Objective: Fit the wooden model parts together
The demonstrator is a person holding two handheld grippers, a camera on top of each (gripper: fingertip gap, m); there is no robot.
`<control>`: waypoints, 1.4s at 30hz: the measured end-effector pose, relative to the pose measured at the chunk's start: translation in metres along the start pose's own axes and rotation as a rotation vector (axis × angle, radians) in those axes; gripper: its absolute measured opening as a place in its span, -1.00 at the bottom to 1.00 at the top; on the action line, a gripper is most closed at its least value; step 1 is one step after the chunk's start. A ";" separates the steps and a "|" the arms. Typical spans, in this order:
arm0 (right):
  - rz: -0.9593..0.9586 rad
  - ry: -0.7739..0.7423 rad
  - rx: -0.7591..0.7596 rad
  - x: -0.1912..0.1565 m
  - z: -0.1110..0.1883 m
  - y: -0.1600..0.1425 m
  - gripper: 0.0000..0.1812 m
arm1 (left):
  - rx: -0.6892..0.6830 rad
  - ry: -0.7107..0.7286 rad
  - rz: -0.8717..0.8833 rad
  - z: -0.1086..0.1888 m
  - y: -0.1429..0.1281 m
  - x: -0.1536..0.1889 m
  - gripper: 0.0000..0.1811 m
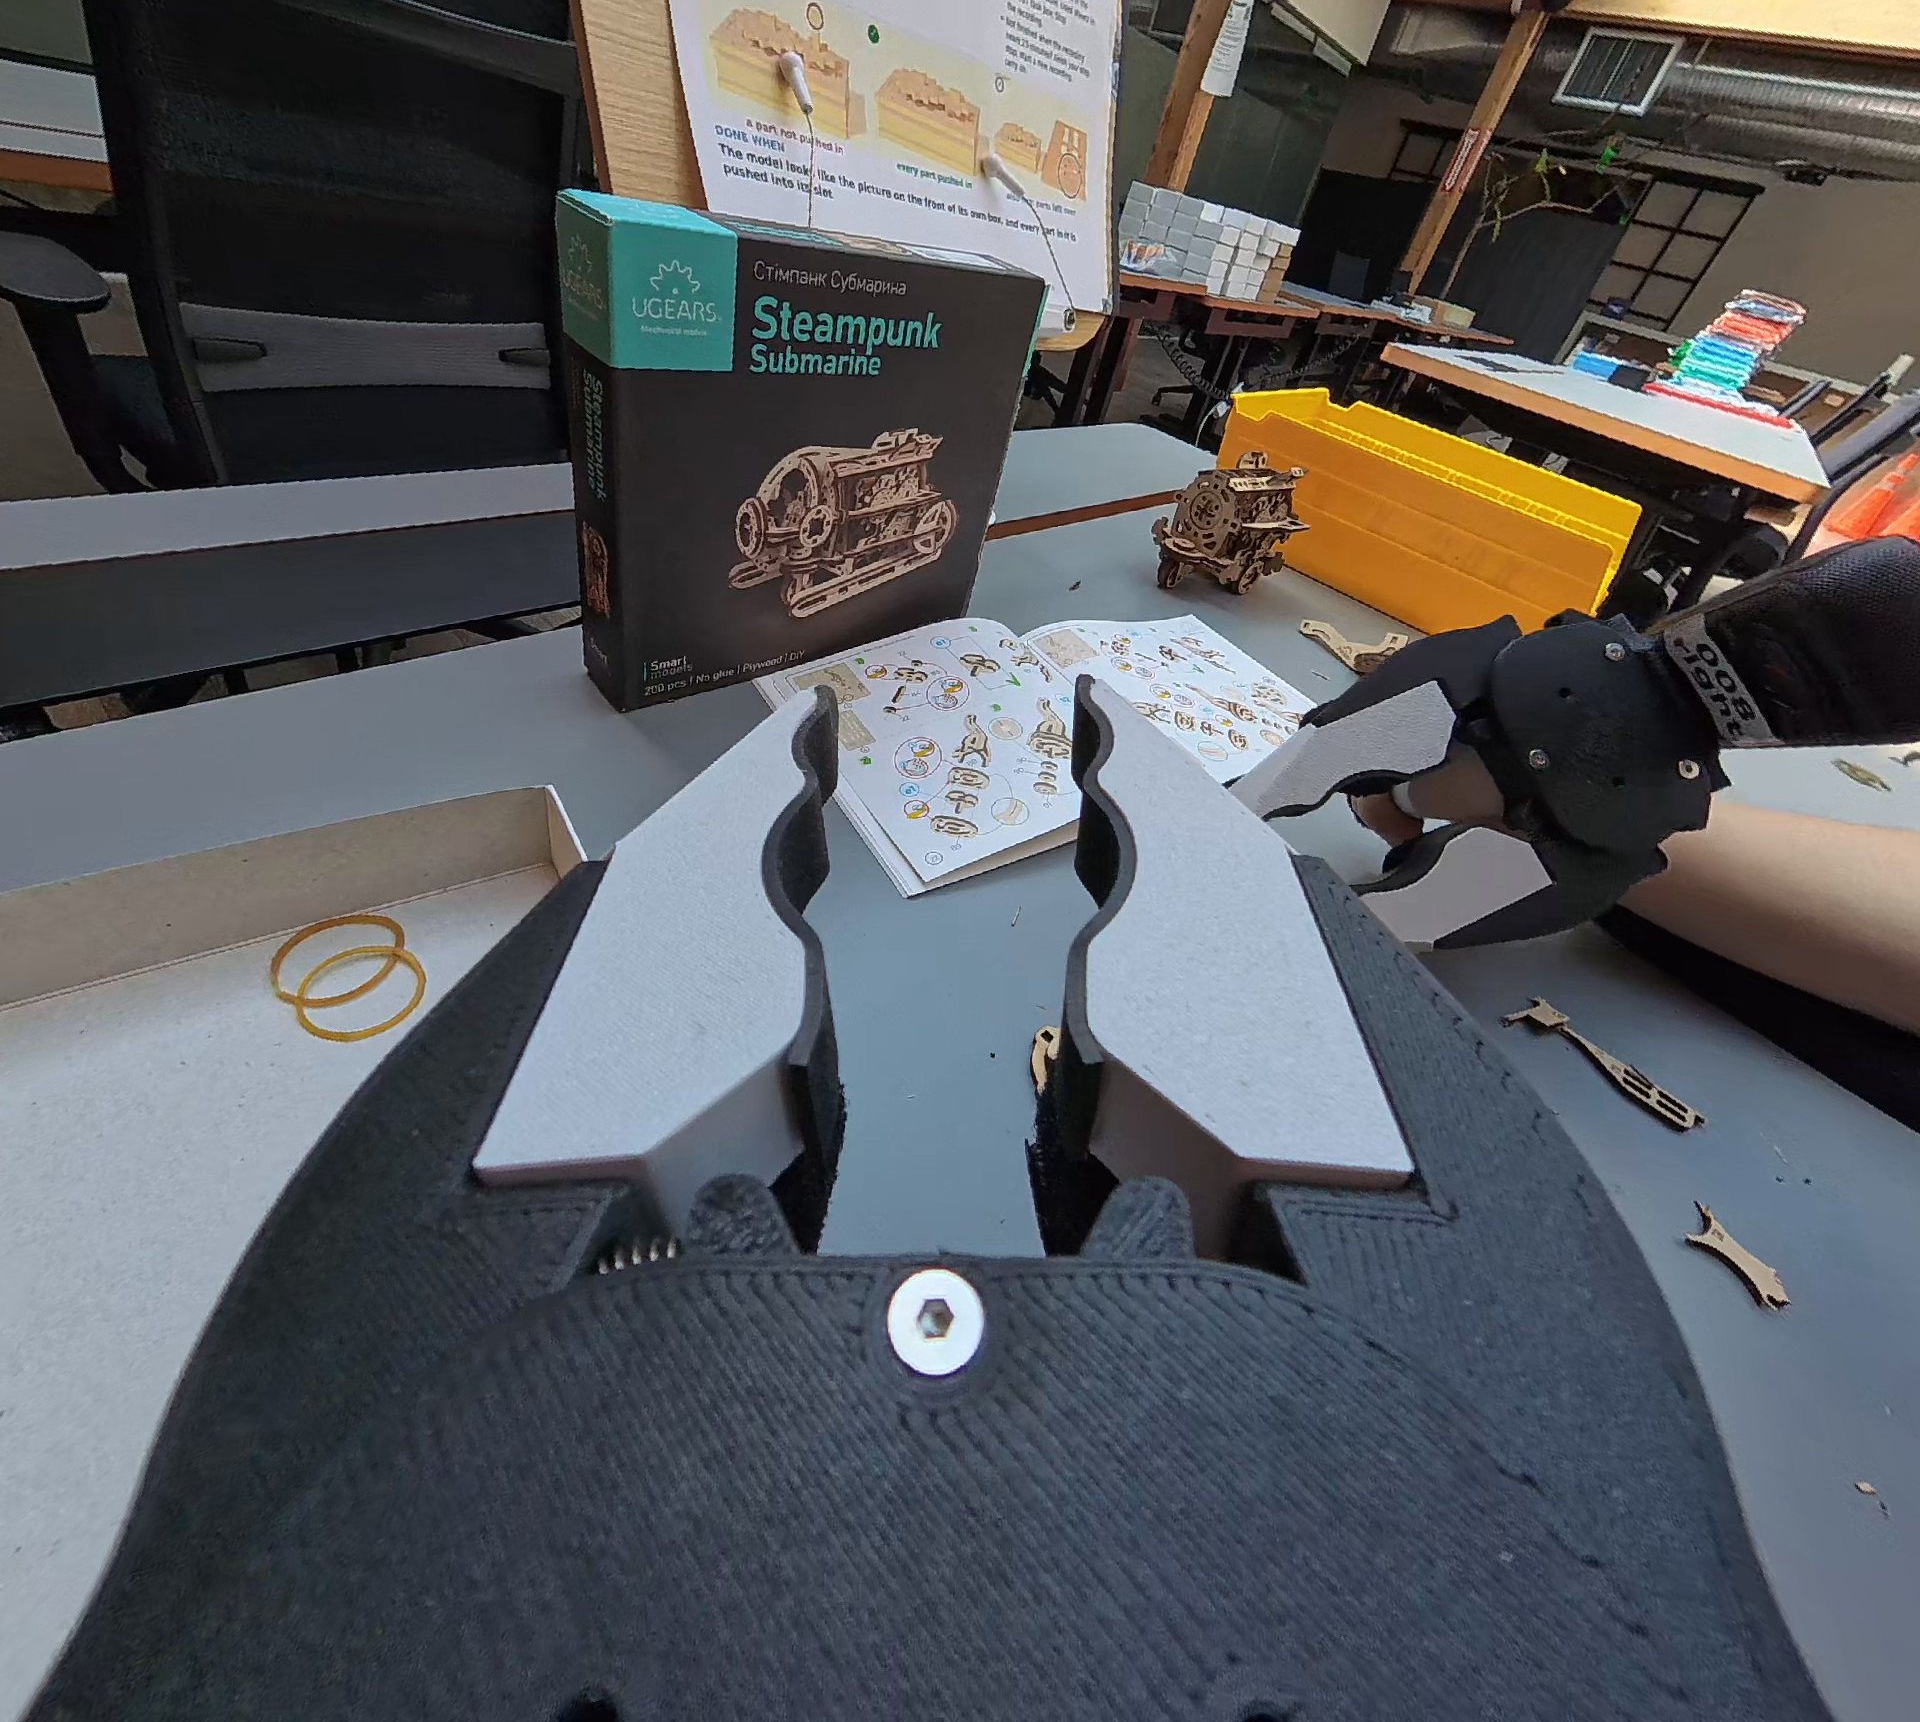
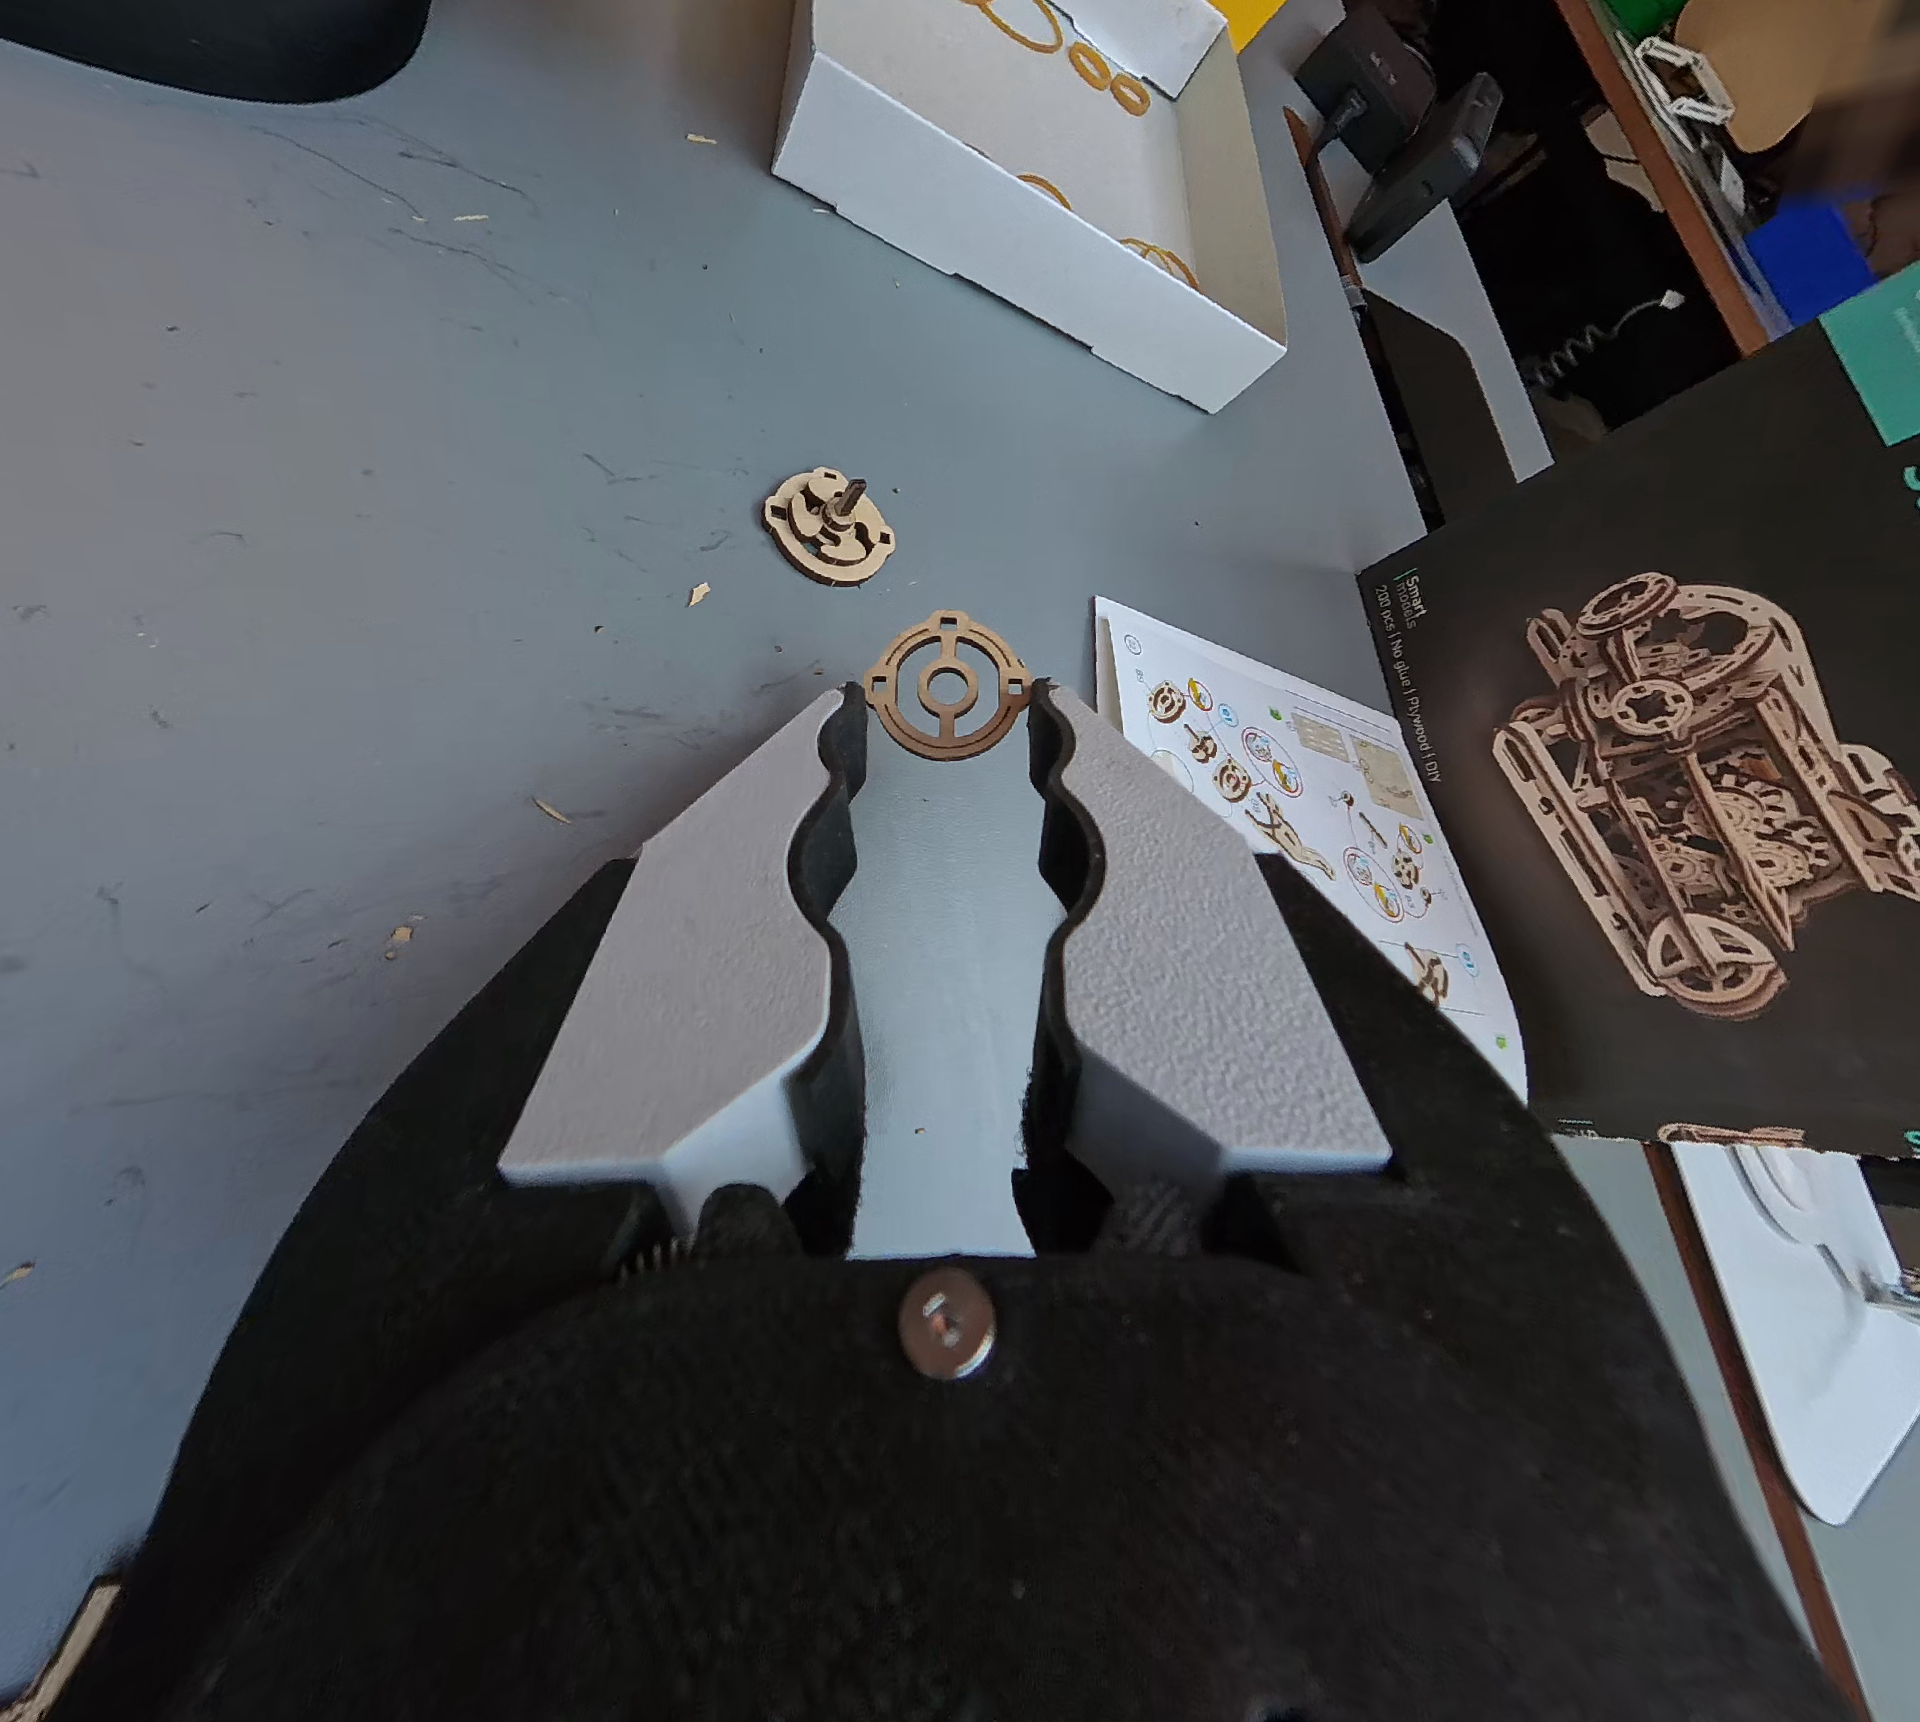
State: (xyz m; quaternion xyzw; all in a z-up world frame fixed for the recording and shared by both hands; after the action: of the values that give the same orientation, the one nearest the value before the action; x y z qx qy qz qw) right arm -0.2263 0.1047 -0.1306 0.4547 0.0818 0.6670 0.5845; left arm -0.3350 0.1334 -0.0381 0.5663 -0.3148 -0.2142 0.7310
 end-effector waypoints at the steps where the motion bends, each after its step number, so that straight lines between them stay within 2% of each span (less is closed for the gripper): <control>1: -0.021 0.011 0.005 0.000 0.000 -0.001 -0.66 | 0.000 0.000 0.000 0.000 0.000 0.000 -0.52; 6: -0.147 0.104 0.046 -0.002 -0.003 0.004 -0.66 | -0.005 -0.001 0.000 -0.001 -0.001 0.000 -0.52; 10: -0.228 0.227 0.117 -0.003 -0.009 0.034 -0.66 | -0.018 -0.003 0.000 -0.003 -0.004 0.000 -0.52; 15: -0.261 0.367 0.059 -0.007 -0.023 0.042 -0.66 | -0.018 -0.005 0.003 -0.003 -0.004 0.000 -0.52; 23: -0.218 0.424 -0.030 -0.011 -0.034 0.037 -0.66 | -0.028 -0.010 0.011 -0.004 -0.006 0.000 -0.52; 42: -0.247 0.455 -0.065 -0.017 -0.042 0.030 -0.66 | -0.031 -0.011 0.011 -0.005 -0.007 0.000 -0.52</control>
State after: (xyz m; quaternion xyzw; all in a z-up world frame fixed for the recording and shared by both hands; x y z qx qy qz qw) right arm -0.2790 0.0984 -0.1441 0.2606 0.2444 0.6780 0.6424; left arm -0.3312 0.1346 -0.0452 0.5520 -0.3189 -0.2180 0.7389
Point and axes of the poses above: each gripper's, where its closed fingertips meet, z back along the fingers, y out of its top, x = y × z across the jaws, the point moved 1 cm from there along z, back along the fingers, and after that the axes turned 6 degrees about -x, right-handed, at the moved point
